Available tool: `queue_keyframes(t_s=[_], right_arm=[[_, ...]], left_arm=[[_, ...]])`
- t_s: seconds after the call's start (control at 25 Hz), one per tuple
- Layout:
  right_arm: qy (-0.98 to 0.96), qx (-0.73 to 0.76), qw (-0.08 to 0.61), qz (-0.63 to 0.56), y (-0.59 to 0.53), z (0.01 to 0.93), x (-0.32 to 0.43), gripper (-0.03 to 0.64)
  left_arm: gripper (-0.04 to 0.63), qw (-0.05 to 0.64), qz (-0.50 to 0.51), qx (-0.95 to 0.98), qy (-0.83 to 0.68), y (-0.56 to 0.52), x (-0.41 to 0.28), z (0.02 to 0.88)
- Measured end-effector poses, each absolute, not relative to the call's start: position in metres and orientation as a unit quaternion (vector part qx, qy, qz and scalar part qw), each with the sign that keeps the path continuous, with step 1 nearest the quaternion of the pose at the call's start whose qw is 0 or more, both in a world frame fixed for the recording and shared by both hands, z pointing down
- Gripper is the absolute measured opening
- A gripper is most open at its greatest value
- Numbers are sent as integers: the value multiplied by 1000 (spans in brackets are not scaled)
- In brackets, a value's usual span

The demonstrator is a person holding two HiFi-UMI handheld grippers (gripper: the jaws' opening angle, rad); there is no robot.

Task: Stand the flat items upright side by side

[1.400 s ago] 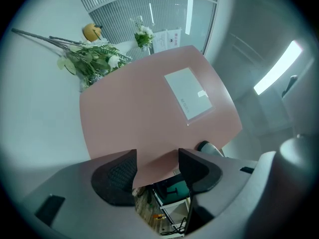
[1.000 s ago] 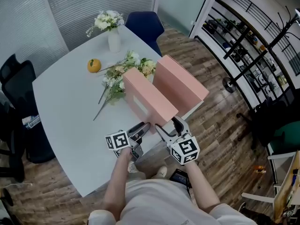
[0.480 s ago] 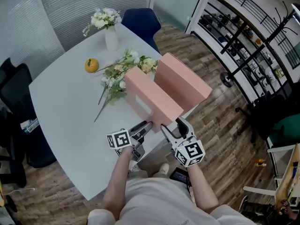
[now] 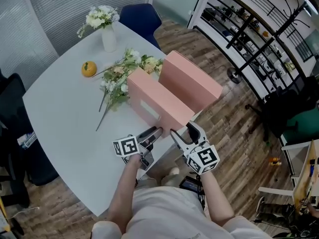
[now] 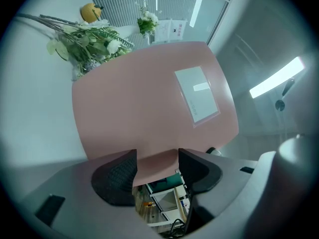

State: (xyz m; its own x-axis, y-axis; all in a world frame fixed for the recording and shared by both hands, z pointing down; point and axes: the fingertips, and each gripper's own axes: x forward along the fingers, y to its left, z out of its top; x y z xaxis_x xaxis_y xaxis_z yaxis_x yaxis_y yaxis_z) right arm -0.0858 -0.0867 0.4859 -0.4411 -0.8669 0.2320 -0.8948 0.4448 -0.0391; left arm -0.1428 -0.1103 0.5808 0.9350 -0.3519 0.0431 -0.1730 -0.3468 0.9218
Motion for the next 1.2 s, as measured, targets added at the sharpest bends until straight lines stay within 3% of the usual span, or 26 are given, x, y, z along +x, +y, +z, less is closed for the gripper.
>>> queue_keyframes(t_s=[1.2], right_arm=[[-854, 507, 93, 67, -95, 487, -45, 273]], left_arm=[[247, 550, -77, 812, -178, -119, -101, 582]])
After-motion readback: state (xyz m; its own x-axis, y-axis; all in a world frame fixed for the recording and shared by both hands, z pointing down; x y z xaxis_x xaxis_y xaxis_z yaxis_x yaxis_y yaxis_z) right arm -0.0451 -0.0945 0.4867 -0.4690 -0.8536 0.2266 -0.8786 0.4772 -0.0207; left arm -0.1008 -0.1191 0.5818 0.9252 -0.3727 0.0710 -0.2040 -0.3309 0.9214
